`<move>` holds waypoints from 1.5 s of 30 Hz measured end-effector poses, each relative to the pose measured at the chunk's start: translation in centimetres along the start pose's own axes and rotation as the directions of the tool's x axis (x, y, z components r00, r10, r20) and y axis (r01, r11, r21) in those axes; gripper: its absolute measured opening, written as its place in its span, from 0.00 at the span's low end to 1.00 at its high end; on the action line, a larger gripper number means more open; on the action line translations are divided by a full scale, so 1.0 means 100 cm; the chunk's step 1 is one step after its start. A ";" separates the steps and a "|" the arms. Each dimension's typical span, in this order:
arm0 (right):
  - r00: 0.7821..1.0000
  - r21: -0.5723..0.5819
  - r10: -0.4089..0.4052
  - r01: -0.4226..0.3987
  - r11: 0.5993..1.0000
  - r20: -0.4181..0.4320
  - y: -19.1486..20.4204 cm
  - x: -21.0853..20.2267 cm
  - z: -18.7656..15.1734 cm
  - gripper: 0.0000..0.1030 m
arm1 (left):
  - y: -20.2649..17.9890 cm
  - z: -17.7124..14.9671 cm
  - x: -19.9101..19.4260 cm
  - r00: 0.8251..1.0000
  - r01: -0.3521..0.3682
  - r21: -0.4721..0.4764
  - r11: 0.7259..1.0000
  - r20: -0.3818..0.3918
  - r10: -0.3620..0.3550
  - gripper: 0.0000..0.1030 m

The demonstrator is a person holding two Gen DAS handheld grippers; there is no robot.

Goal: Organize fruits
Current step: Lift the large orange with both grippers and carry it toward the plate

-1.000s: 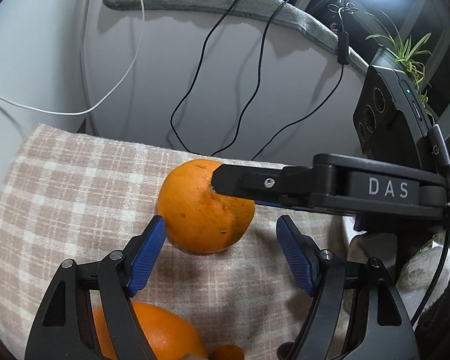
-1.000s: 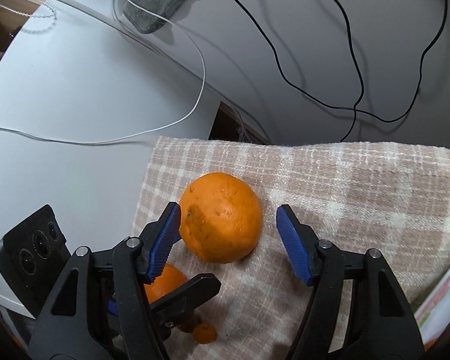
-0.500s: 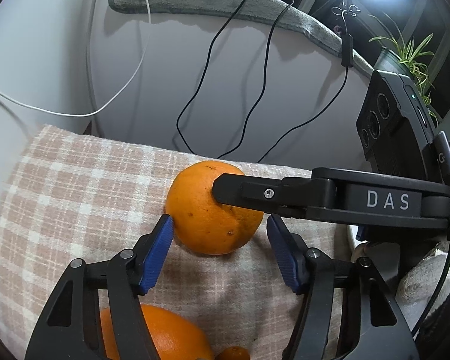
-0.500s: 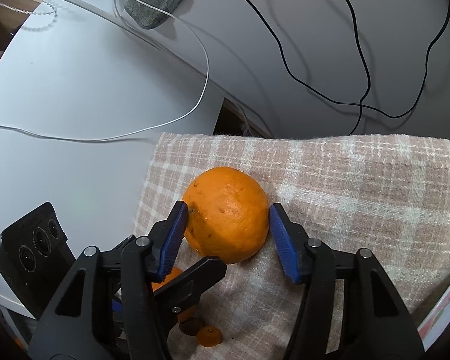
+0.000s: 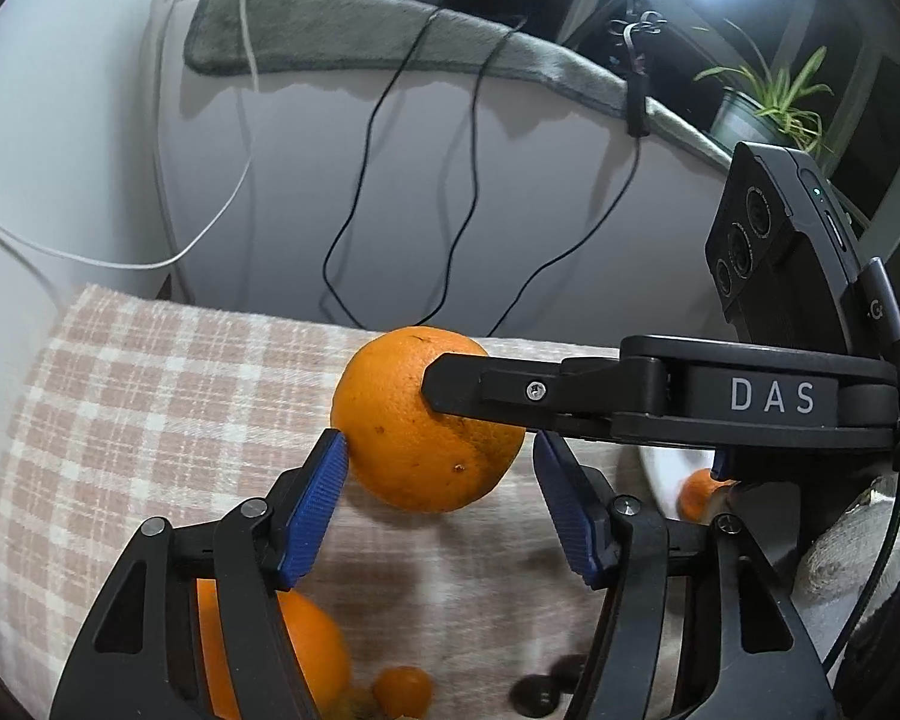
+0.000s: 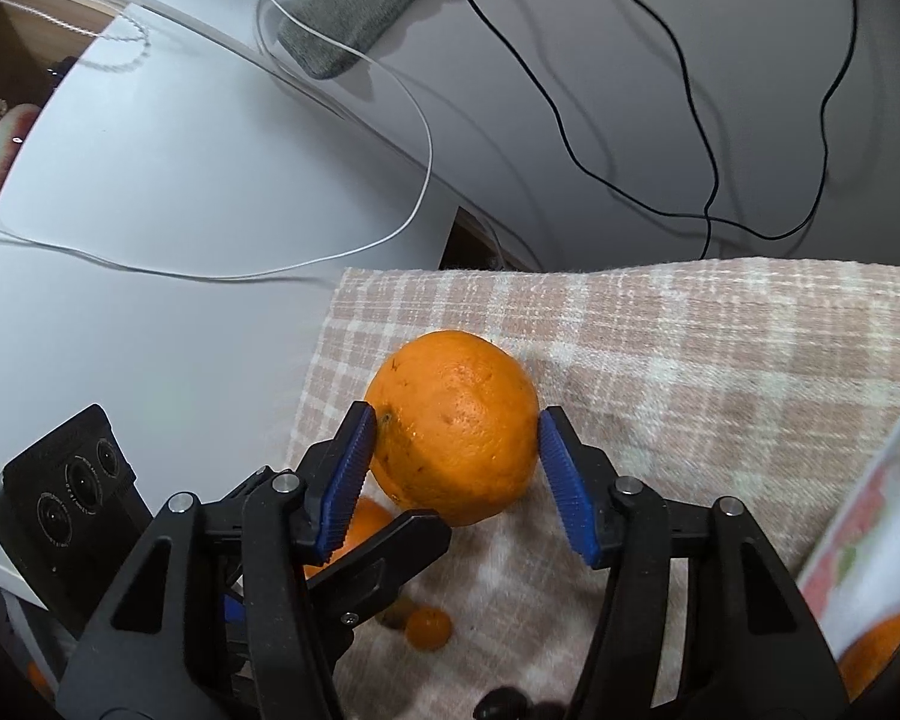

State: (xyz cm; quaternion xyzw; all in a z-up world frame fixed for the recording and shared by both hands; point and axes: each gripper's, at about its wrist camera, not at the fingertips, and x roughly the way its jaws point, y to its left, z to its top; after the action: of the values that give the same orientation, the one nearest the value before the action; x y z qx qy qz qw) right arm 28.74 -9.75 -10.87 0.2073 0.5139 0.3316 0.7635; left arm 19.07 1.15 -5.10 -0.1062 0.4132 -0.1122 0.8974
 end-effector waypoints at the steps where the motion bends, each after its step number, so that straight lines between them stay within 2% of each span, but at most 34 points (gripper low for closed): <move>1: 1.000 -0.002 -0.001 0.001 1.000 0.005 0.000 -0.005 -0.002 0.57 | -0.004 0.000 -0.001 1.000 0.002 0.004 1.000 0.003 -0.002 0.61; 10: 0.998 0.006 -0.016 0.016 1.000 0.056 -0.010 -0.053 -0.016 0.57 | -0.044 -0.003 -0.006 0.999 0.047 0.046 0.998 0.020 -0.048 0.61; 20: 0.992 0.035 -0.066 0.063 0.997 0.104 -0.036 -0.104 -0.028 0.57 | -0.088 -0.007 0.001 0.994 0.107 0.093 0.990 0.003 -0.107 0.61; 45: 0.977 0.106 -0.152 0.137 0.985 0.147 -0.088 -0.142 -0.036 0.57 | -0.139 -0.010 0.038 0.986 0.162 0.153 0.975 -0.069 -0.153 0.61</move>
State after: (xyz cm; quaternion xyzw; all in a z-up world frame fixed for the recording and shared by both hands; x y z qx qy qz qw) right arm 24.43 -26.16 -8.89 0.2305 0.4819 0.2335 0.8125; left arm 19.10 -13.26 -4.50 -0.0641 0.4187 -0.2181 0.8792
